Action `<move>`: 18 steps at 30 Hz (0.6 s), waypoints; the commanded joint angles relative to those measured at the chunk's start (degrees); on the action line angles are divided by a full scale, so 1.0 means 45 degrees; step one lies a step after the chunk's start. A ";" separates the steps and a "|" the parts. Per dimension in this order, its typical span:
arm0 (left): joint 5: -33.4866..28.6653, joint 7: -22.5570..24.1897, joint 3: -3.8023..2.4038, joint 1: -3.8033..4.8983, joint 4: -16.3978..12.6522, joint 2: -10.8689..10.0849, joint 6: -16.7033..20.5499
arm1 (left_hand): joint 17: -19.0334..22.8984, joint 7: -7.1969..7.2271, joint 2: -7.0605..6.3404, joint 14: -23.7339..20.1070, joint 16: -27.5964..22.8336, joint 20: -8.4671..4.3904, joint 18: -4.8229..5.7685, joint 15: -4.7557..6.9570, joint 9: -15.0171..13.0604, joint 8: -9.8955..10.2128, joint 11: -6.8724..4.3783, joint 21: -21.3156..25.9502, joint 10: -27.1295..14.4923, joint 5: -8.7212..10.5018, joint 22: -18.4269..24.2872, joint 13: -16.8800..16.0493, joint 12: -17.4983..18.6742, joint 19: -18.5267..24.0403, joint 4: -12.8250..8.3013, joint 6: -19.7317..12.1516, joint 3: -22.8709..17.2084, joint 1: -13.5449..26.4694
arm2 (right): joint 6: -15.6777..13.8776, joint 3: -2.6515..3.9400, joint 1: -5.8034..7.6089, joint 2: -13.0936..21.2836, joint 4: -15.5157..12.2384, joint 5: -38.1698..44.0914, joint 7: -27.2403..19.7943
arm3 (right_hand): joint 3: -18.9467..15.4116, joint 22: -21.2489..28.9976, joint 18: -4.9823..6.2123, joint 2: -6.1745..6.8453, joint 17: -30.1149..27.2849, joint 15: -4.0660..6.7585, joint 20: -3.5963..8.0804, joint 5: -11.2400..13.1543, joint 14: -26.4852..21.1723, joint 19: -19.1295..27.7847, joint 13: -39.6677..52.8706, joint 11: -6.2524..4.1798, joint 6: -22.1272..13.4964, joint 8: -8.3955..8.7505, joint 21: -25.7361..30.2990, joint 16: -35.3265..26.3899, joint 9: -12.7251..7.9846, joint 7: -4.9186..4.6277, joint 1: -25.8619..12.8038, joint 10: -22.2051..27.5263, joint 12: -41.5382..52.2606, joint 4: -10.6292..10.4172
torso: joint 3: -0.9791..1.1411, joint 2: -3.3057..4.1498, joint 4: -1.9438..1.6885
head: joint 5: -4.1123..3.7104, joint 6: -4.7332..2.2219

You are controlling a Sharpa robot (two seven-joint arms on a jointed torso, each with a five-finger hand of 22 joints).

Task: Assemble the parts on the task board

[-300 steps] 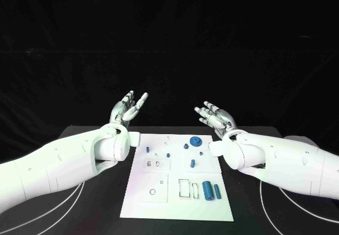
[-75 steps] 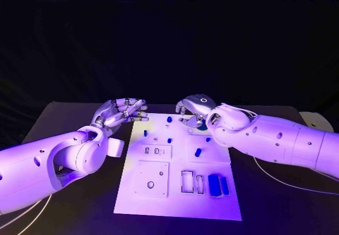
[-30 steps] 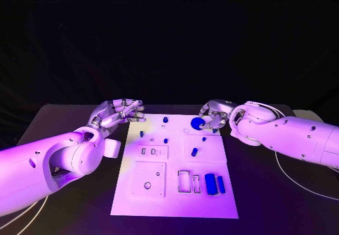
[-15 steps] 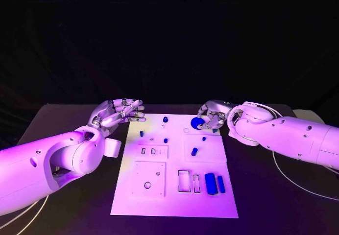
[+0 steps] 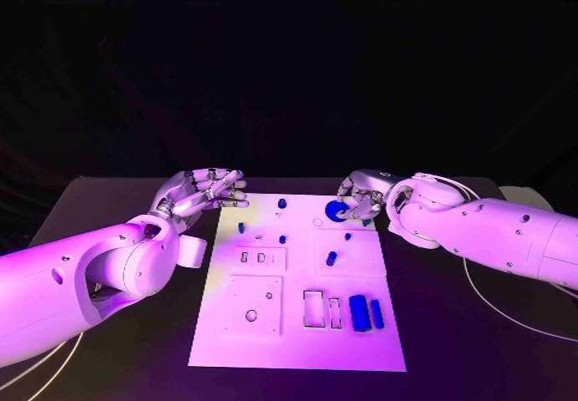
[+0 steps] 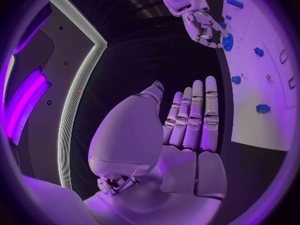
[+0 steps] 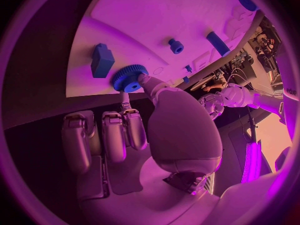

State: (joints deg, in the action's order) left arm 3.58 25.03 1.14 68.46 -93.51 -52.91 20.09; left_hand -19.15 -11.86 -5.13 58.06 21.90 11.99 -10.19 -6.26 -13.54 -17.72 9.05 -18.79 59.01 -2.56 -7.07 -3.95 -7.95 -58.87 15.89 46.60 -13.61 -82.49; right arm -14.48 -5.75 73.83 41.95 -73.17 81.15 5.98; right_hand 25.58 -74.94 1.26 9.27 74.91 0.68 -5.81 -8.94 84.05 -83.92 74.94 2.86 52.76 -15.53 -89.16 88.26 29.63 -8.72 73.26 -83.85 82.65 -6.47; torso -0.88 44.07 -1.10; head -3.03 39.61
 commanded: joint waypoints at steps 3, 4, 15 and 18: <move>-0.0028 0.0026 -0.0011 0.0012 -0.0018 0.0019 -0.0250 | -0.0025 -0.0092 0.0040 -0.0098 -0.0051 -0.0017 -0.0068 -0.0015 0.0021 0.0070 0.0038 -0.0084 0.0087 -0.0071 0.0007 0.0004 0.0081 -0.0112 0.0000 0.0011 -0.0110 0.0043 | -0.0788 -0.0036 -0.0090 0.0008 -0.0208 0.1191 0.0056 | 0.0199 -0.3254 -0.0253 -0.0221 0.2422 0.0140 0.0132 0.0063 0.1121 -0.1275 0.1778 -0.0085 0.0476 -0.0200 -0.0119 0.0061 0.0212 0.0387 0.0325 -0.0112 0.0127 0.0063 | -0.0001 -0.0004 0.0004 | -0.0002 -0.0026; -0.0028 0.0023 -0.0011 0.0012 -0.0019 0.0019 -0.0250 | -0.0025 -0.0092 0.0040 -0.0098 -0.0051 -0.0017 -0.0068 -0.0015 0.0021 0.0070 0.0038 -0.0084 0.0087 -0.0071 0.0007 0.0004 0.0081 -0.0112 0.0000 0.0011 -0.0110 0.0043 | -0.0878 -0.0036 -0.0094 0.0013 -0.0242 0.1241 0.0060 | 0.0200 -0.3259 -0.0255 -0.0214 0.2428 0.0141 0.0135 0.0065 0.1122 -0.1279 0.1775 -0.0086 0.0477 -0.0199 -0.0122 0.0063 0.0212 0.0386 0.0317 -0.0111 0.0125 0.0062 | 0.0002 0.0001 0.0007 | -0.0004 -0.0048; -0.0028 -0.0012 -0.0010 0.0010 0.0012 0.0023 -0.0281 | -0.0038 -0.0096 0.0060 -0.0101 -0.0054 -0.0019 -0.0067 -0.0017 0.0023 0.0078 0.0041 -0.0085 0.0089 -0.0072 0.0009 0.0005 0.0101 -0.0115 -0.0011 0.0010 -0.0141 0.0016 | -0.1904 -0.0028 -0.0108 0.0218 -0.1276 0.1862 0.0449 | 0.0223 -0.3346 -0.0281 0.0111 0.2455 0.0156 0.0185 0.0004 0.1131 -0.1351 0.1804 -0.0087 0.0416 -0.0121 -0.0188 0.0073 0.0195 0.0372 -0.0133 -0.0151 0.0141 -0.0090 | 0.0001 -0.0004 -0.0014 | 0.0011 -0.0126; -0.0028 -0.0017 -0.0009 0.0010 0.0024 0.0029 -0.0285 | -0.0038 -0.0096 0.0060 -0.0101 -0.0054 -0.0019 -0.0067 -0.0017 0.0023 0.0078 0.0041 -0.0085 0.0089 -0.0072 0.0009 0.0005 0.0101 -0.0115 -0.0011 0.0010 -0.0141 0.0016 | -0.2076 -0.0023 -0.0045 0.0204 -0.1681 0.2123 0.0669 | 0.0245 -0.3346 -0.0281 0.0131 0.2465 0.0154 0.0186 -0.0059 0.1133 -0.1351 0.1810 -0.0087 0.0415 -0.0110 -0.0188 0.0077 0.0192 0.0372 -0.0173 -0.0157 0.0144 -0.0109 | 0.0007 -0.0001 -0.0006 | 0.0040 -0.0145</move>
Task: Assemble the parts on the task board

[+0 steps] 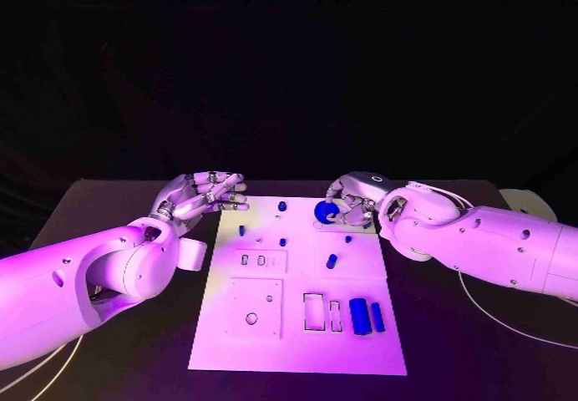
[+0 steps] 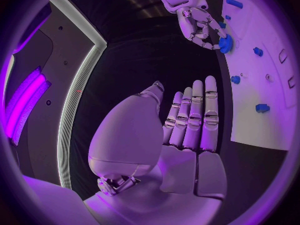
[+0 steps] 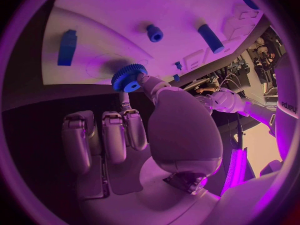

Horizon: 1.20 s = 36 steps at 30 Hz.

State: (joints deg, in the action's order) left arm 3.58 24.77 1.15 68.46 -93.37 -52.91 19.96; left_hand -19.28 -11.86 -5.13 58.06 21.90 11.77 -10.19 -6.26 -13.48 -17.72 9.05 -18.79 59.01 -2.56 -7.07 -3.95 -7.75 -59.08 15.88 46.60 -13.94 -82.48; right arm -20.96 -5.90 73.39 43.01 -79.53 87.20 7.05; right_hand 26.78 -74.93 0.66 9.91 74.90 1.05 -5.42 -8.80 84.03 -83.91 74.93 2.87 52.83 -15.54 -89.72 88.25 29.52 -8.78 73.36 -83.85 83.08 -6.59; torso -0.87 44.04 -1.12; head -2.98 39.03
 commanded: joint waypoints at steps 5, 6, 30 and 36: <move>-0.0027 0.0040 -0.0010 0.0010 0.0002 0.0050 -0.0262 | -0.0017 -0.0096 0.0066 -0.0103 -0.0056 0.0029 -0.0066 -0.0018 0.0012 0.0083 0.0042 -0.0085 0.0089 -0.0072 0.0011 0.0005 0.0065 -0.0067 -0.0020 0.0009 -0.0084 -0.0001 | -0.0892 0.0013 0.0166 -0.0402 -0.0581 0.1343 0.0828 | -0.0017 -0.3349 -0.0146 0.0053 0.2472 0.0066 0.0098 -0.0141 0.1139 -0.1354 0.1817 -0.0077 0.0382 -0.0078 -0.0063 0.0080 0.0209 0.0374 -0.0306 -0.0163 0.0048 -0.0137 | -0.0009 0.0015 -0.0007 | 0.0084 -0.0041; -0.0027 0.0040 -0.0010 0.0010 0.0003 0.0056 -0.0261 | -0.0017 -0.0096 0.0066 -0.0103 -0.0056 0.0029 -0.0066 -0.0018 0.0012 0.0083 0.0042 -0.0085 0.0089 -0.0072 0.0011 0.0005 0.0065 -0.0067 -0.0020 0.0009 -0.0084 -0.0001 | -0.0923 0.0013 0.0182 -0.0524 -0.0577 0.1441 0.0895 | -0.0017 -0.3349 -0.0146 0.0054 0.2491 0.0066 0.0098 -0.0141 0.1143 -0.1354 0.1836 -0.0077 0.0382 -0.0078 -0.0063 0.0086 0.0209 0.0374 -0.0309 -0.0178 0.0066 -0.0139 | -0.0007 0.0018 -0.0007 | 0.0090 -0.0046; -0.0027 -0.0003 -0.0011 0.0014 0.0033 0.0188 -0.0284 | -0.0023 -0.0096 0.0069 -0.0104 -0.0057 0.0028 -0.0066 -0.0018 0.0013 0.0087 0.0042 -0.0085 0.0091 -0.0072 0.0012 0.0006 0.0073 -0.0067 -0.0029 0.0008 -0.0098 -0.0018 | -0.0635 -0.0164 -0.0033 -0.3138 0.1139 0.1939 0.1161 | 0.0033 -0.3349 -0.0146 0.0090 0.2463 0.0047 0.0089 -0.0188 0.1138 -0.1354 0.1776 -0.0054 0.0265 0.0018 -0.0063 0.0077 0.0176 0.0339 -0.0399 -0.0129 0.0000 -0.0193 | -0.0001 0.0026 -0.0020 | 0.0207 0.0023; -0.0027 -0.0011 -0.0012 0.0014 0.0035 0.0187 -0.0273 | -0.0023 -0.0096 0.0069 -0.0104 -0.0057 0.0028 -0.0066 -0.0018 0.0013 0.0087 0.0042 -0.0085 0.0091 -0.0072 0.0012 0.0006 0.0073 -0.0067 -0.0029 0.0008 -0.0098 -0.0018 | -0.0528 -0.0200 -0.0099 -0.3314 0.1267 0.1926 0.1090 | 0.0050 -0.3349 -0.0146 0.0090 0.2454 0.0041 0.0085 -0.0201 0.1136 -0.1354 0.1771 -0.0047 0.0250 0.0033 -0.0063 0.0073 0.0171 0.0331 -0.0407 -0.0123 -0.0007 -0.0197 | 0.0002 0.0022 0.0022 | 0.0272 0.0064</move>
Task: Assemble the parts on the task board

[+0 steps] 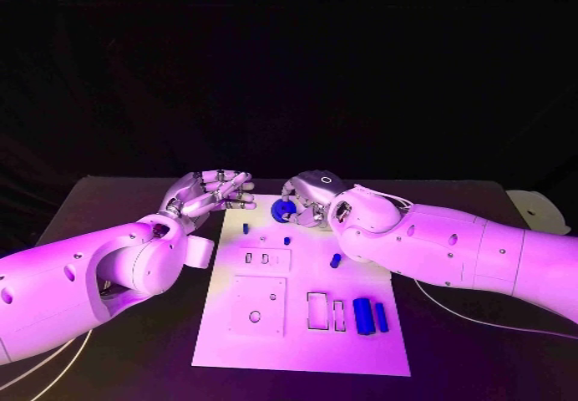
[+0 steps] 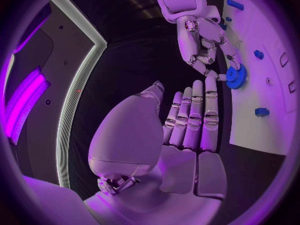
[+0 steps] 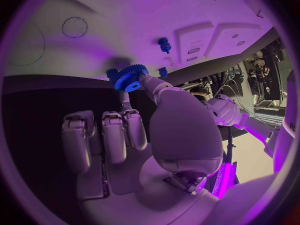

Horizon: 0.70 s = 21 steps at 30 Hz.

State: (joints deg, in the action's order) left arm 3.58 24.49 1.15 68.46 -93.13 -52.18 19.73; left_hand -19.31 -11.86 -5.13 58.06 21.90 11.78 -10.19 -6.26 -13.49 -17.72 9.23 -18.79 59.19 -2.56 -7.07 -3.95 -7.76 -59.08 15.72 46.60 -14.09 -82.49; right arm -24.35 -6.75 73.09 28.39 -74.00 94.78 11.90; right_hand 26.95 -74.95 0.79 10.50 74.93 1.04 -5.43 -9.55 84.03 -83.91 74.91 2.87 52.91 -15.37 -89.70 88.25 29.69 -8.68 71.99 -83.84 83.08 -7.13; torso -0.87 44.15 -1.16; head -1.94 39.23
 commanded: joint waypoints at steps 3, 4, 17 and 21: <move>-0.0027 0.0050 -0.0012 0.0014 -0.0018 0.0031 -0.0222 | -0.0014 -0.0097 0.0069 -0.0104 -0.0057 0.0027 -0.0066 -0.0018 0.0015 0.0087 0.0003 -0.0085 0.0051 -0.0072 0.0012 0.0006 0.0077 -0.0068 0.0007 0.0008 -0.0063 -0.0017 | 0.0250 -0.0020 -0.0060 -0.0120 0.0061 0.0238 -0.0008 | 0.0011 -0.3345 -0.0175 -0.0043 0.2448 0.0043 0.0087 -0.0035 0.1137 -0.1353 0.1774 -0.0047 0.0231 -0.0004 -0.0066 0.0074 0.0134 0.0308 -0.0103 -0.0124 -0.0006 -0.0076 | 0.0011 -0.0006 0.0038 | 0.0065 0.0029; -0.0027 0.0050 -0.0012 0.0014 -0.0018 0.0032 -0.0224 | -0.0014 -0.0097 0.0069 -0.0104 -0.0057 0.0027 -0.0066 -0.0018 0.0015 0.0087 0.0003 -0.0085 0.0051 -0.0072 0.0012 0.0006 0.0077 -0.0068 0.0007 0.0008 -0.0063 -0.0017 | 0.0267 -0.0023 -0.0069 -0.0139 0.0070 0.0237 -0.0009 | 0.0011 -0.3345 -0.0175 -0.0043 0.2448 0.0043 0.0087 -0.0035 0.1137 -0.1353 0.1774 -0.0047 0.0231 -0.0004 -0.0066 0.0074 0.0134 0.0308 -0.0103 -0.0124 -0.0006 -0.0076 | 0.0014 -0.0008 0.0031 | 0.0068 0.0034; -0.0027 0.0031 -0.0012 0.0016 -0.0020 0.0008 -0.0213 | -0.0042 -0.0103 0.0070 -0.0110 -0.0064 0.0025 -0.0063 -0.0020 0.0018 0.0101 0.0005 -0.0086 0.0071 -0.0072 0.0017 0.0004 0.0110 -0.0070 -0.0005 0.0015 -0.0104 -0.0044 | 0.0450 -0.0052 -0.0106 -0.0231 0.0254 0.0219 -0.0056 | 0.0040 -0.3280 -0.0155 0.0059 0.2361 -0.0022 0.0042 -0.0027 0.1117 -0.1299 0.1649 0.0036 0.0012 0.0167 -0.0016 0.0042 0.0079 0.0208 -0.0229 -0.0003 -0.0148 -0.0131 | 0.0014 -0.0008 0.0040 | 0.0052 0.0051; -0.0027 0.0029 -0.0012 0.0016 -0.0022 0.0005 -0.0208 | -0.0042 -0.0103 0.0070 -0.0110 -0.0064 0.0025 -0.0063 -0.0020 0.0018 0.0101 0.0005 -0.0086 0.0071 -0.0072 0.0017 0.0004 0.0110 -0.0070 -0.0005 0.0015 -0.0104 -0.0044 | 0.0511 -0.0059 -0.0108 -0.0272 0.0292 0.0199 -0.0101 | 0.0046 -0.3269 -0.0152 0.0139 0.2366 -0.0093 -0.0015 0.0057 0.1117 -0.1289 0.1590 0.0123 -0.0208 0.0346 -0.0006 0.0043 0.0021 0.0105 -0.0313 0.0057 -0.0217 -0.0167 | 0.0020 -0.0005 0.0039 | 0.0056 0.0051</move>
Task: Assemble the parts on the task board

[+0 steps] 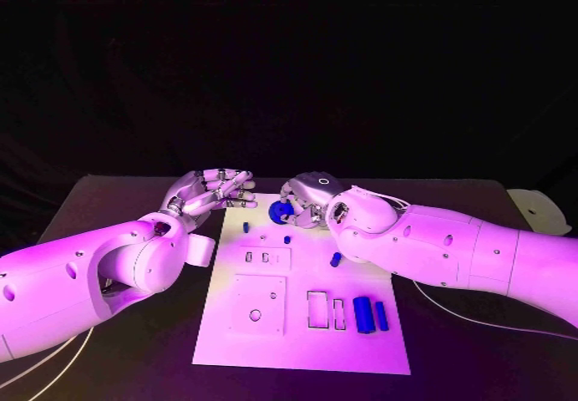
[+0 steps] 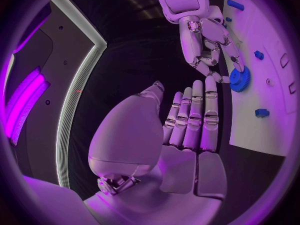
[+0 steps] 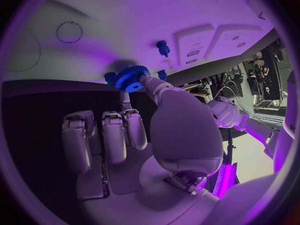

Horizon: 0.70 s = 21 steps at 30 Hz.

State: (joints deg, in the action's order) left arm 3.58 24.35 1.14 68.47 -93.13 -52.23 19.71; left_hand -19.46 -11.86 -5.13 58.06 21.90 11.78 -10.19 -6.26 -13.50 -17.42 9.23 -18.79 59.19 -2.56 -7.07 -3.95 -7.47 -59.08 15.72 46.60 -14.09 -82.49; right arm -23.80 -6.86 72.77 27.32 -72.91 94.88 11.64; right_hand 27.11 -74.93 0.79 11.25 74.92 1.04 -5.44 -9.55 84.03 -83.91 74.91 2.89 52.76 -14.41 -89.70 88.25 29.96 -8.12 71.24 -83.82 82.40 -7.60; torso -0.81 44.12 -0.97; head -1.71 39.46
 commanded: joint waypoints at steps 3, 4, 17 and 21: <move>-0.0027 0.0056 -0.0010 0.0015 -0.0026 0.0015 -0.0203 | -0.0011 -0.0103 0.0070 -0.0110 -0.0064 0.0025 -0.0064 -0.0020 0.0018 0.0033 0.0005 -0.0086 0.0072 -0.0071 0.0018 0.0004 0.0046 -0.0070 -0.0006 0.0015 -0.0105 -0.0044 | 0.0475 -0.0040 -0.0036 -0.0047 0.0044 0.0167 -0.0085 | 0.0008 -0.3251 -0.0147 0.0032 0.2370 -0.0159 -0.0069 0.0141 0.1116 -0.1270 0.1543 0.0196 -0.0368 0.0300 0.0011 0.0044 -0.0095 -0.0106 -0.0190 0.0104 -0.0123 -0.0080 | -0.0001 0.0001 -0.0018 | -0.0024 0.0031; -0.0027 0.0054 -0.0010 0.0015 -0.0027 0.0013 -0.0203 | -0.0011 -0.0103 0.0070 -0.0110 -0.0064 0.0025 -0.0064 -0.0020 0.0018 0.0033 0.0005 -0.0086 0.0072 -0.0071 0.0018 0.0004 0.0046 -0.0070 -0.0006 0.0015 -0.0105 -0.0044 | 0.0501 -0.0042 -0.0036 -0.0043 0.0028 0.0164 -0.0097 | -0.0002 -0.3240 -0.0143 0.0055 0.2362 -0.0170 -0.0079 0.0154 0.1115 -0.1261 0.1536 0.0207 -0.0381 0.0319 0.0020 0.0041 -0.0100 -0.0116 -0.0205 0.0112 -0.0131 -0.0084 | -0.0002 0.0002 -0.0023 | -0.0033 0.0045; -0.0027 0.0037 -0.0010 0.0016 -0.0010 -0.0022 -0.0204 | -0.0030 -0.0107 0.0066 -0.0112 -0.0068 0.0024 -0.0063 -0.0022 0.0020 0.0044 0.0009 -0.0087 0.0082 -0.0071 0.0022 0.0004 0.0070 -0.0072 -0.0001 0.0019 -0.0124 -0.0042 | 0.0350 -0.0055 -0.0037 0.0062 -0.0002 0.0155 0.0108 | -0.0070 -0.3204 -0.0132 0.0115 0.2306 -0.0210 -0.0126 0.0181 0.1101 -0.1229 0.1453 0.0245 -0.0398 0.0385 0.0050 0.0021 -0.0113 -0.0145 -0.0343 0.0189 -0.0219 -0.0168 | 0.0003 0.0011 -0.0002 | 0.0000 0.0078; -0.0027 0.0016 -0.0010 0.0015 0.0015 -0.0003 -0.0237 | -0.0030 -0.0107 0.0066 -0.0112 -0.0068 0.0024 -0.0063 -0.0022 0.0020 0.0044 0.0009 -0.0087 0.0082 -0.0071 0.0022 0.0004 0.0070 -0.0072 -0.0001 0.0019 -0.0124 -0.0042 | 0.0315 -0.0056 -0.0038 0.0060 -0.0009 0.0150 0.0125 | -0.0071 -0.3185 -0.0126 0.0107 0.2288 -0.0214 -0.0131 0.0177 0.1097 -0.1213 0.1424 0.0248 -0.0407 0.0397 0.0066 0.0015 -0.0116 -0.0150 -0.0355 0.0215 -0.0251 -0.0181 | 0.0000 -0.0001 -0.0012 | -0.0026 0.0084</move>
State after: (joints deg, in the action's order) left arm 3.58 24.20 1.15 68.48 -93.00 -52.36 19.71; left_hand -19.54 -11.86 -5.13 57.84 21.90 11.78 -10.19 -6.47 -13.50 -17.42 9.23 -18.79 59.19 -2.56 -7.07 -3.95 -7.48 -59.08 15.72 46.60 -14.41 -82.48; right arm -23.00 -7.12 72.61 27.62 -72.90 94.87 11.70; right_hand 26.80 -74.92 0.80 11.77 74.91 0.61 -5.65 -9.07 84.02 -84.12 74.90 3.80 51.18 -12.95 -89.70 88.25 29.49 -8.80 70.28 -82.91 81.64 -8.23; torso -0.80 44.14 -0.99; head -1.72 39.79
